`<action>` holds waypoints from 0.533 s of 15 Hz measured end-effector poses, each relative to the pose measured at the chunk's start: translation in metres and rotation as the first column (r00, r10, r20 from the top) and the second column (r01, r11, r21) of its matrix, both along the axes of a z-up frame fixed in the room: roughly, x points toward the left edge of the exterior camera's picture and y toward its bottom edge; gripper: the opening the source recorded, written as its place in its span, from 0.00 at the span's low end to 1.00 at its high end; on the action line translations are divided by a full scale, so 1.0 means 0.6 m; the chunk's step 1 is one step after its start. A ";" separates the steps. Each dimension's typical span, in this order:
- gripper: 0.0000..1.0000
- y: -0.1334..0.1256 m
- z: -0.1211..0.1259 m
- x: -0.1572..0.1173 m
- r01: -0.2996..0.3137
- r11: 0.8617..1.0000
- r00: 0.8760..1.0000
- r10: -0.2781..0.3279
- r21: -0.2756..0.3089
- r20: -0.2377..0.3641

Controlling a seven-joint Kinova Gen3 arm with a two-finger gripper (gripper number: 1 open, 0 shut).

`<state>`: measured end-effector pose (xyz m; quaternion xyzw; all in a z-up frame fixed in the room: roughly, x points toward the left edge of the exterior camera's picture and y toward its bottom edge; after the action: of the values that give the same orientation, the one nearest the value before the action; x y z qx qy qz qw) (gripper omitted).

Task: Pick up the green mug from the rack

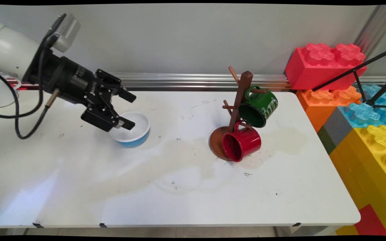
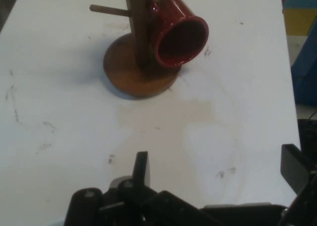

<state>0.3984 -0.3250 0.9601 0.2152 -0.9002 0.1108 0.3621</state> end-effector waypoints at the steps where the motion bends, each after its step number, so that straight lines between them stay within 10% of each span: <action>1: 1.00 -0.001 0.000 -0.010 -0.005 1.000 1.000 0.005 0.009 0.000; 8: 1.00 -0.018 0.005 -0.106 -0.084 0.994 0.996 0.085 0.075 -0.008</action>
<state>0.3346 -0.3359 0.9633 0.2670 -0.8917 0.0913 0.3538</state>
